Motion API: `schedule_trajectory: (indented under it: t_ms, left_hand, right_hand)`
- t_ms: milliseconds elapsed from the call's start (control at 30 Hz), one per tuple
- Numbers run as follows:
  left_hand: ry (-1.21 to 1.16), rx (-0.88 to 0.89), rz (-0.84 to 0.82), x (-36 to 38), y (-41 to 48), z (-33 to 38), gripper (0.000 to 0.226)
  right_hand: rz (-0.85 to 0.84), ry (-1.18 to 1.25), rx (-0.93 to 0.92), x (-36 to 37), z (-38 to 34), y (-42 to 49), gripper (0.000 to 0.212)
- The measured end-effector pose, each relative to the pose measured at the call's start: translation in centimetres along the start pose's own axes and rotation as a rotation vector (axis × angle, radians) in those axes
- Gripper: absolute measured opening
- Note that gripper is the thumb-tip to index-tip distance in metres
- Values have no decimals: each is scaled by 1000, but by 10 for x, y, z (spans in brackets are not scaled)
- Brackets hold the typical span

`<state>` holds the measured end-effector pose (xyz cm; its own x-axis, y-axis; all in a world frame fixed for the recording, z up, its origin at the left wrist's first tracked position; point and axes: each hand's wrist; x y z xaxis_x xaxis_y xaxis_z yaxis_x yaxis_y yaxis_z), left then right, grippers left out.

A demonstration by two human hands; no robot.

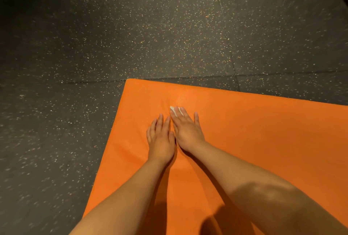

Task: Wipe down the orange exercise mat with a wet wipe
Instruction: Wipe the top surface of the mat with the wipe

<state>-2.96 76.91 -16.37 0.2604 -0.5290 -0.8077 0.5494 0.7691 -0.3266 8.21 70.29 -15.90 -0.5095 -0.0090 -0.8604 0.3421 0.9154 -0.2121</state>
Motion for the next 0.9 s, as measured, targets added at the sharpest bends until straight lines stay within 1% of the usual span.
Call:
schedule_trajectory:
  t_ms: [67,167,333,433,533,700,900]
  left_hand:
    - [-16,-22,44,5,-21,-11,55]
    - [31,-84,84,10,-54,-21,55]
    - [41,-186,71,10,-109,-42,56]
    - [66,-198,68,12,-144,-55,54]
    - [79,-210,16,12,-175,-64,52]
    - [134,-246,-68,5,-229,-79,56]
    - [153,-279,-116,-8,-277,-100,60]
  right_hand:
    - [-24,7,-19,6,-9,-14,60]
    - [-60,9,-47,16,-23,-39,57]
    - [-140,2,-94,35,-50,-82,61]
    - [-192,17,-111,44,-66,-107,64]
    - [-265,31,-134,49,-80,-131,64]
    - [-350,7,-150,61,-107,-179,64]
    - [-435,-24,-138,74,-126,-217,68]
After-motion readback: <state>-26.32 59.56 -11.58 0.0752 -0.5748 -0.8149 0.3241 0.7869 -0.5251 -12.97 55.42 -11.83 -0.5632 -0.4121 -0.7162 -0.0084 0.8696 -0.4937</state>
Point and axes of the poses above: each hand's wrist, its own y-axis towards the middle knuckle, its own x-axis out of the palm, z = x × y, and after that the axes turned 10 degrees about -x, right-handed
